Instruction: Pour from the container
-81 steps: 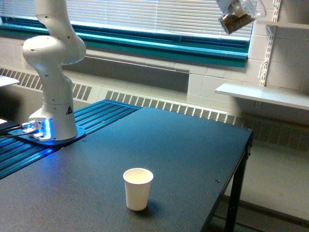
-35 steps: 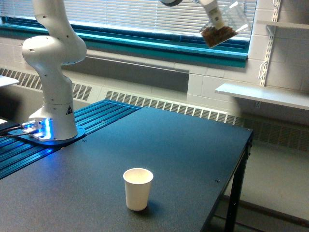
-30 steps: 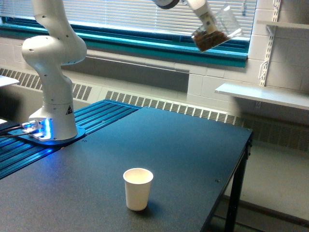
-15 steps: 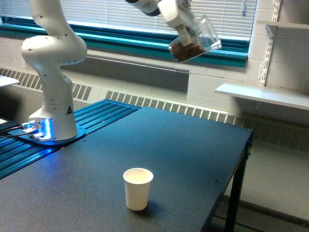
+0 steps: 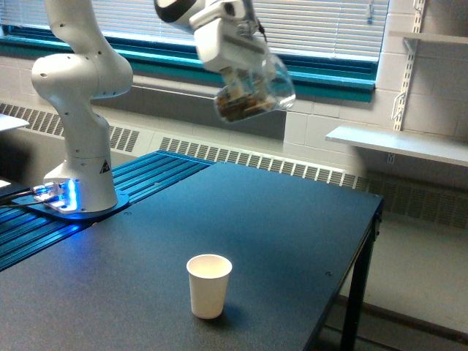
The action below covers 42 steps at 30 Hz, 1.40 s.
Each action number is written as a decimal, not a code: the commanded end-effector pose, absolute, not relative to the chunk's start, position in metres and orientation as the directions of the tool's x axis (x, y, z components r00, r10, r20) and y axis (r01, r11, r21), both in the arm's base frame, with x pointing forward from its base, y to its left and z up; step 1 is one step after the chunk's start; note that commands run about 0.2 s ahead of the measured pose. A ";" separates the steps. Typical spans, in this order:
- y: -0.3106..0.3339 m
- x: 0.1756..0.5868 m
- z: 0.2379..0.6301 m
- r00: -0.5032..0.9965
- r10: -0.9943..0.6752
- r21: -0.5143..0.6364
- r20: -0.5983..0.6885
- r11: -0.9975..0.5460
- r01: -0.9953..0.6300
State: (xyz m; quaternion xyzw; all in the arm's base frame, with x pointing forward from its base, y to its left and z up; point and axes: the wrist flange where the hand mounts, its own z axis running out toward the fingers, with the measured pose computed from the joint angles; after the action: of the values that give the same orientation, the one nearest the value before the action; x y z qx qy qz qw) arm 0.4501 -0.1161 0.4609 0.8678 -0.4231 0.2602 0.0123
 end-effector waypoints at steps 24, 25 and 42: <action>-0.165 0.427 0.395 0.434 -0.828 -0.173 0.355 -0.514 -0.840; -0.166 0.427 0.392 0.433 -0.830 -0.169 0.352 -0.512 -0.842; -0.188 0.417 0.357 0.390 -0.876 -0.142 0.284 -0.440 -0.887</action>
State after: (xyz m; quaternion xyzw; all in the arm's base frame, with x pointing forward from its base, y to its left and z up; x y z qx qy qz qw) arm 0.4204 -0.1821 0.3632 0.8410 -0.5152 0.1637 0.0202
